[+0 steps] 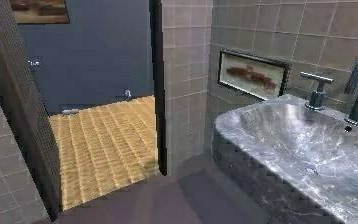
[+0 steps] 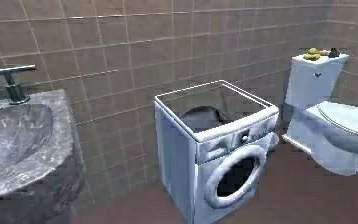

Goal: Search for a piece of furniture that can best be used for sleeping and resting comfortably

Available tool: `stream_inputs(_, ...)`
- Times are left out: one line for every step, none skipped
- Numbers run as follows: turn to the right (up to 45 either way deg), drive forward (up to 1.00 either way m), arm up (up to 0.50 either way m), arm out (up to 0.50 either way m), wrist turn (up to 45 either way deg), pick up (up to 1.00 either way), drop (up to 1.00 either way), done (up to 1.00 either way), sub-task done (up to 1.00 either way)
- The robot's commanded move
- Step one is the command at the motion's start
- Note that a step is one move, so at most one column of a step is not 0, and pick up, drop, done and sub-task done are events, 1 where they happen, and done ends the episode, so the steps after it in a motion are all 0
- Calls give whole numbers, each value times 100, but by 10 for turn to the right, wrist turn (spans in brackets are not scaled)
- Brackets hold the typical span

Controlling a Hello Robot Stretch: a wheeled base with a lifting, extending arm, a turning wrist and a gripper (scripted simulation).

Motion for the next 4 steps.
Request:
stream_inputs(-120, 0, 0, 0, 0, 0, 0, 0, 0)
stream_inputs(0, 100, 0, 0, 0, 0, 0, 0, 0)
stream_inputs(-30, 0, 0, 0, 0, 0, 0, 0, 0)
stream_inputs(0, 70, 0, 0, 0, 0, 0, 0, 0)
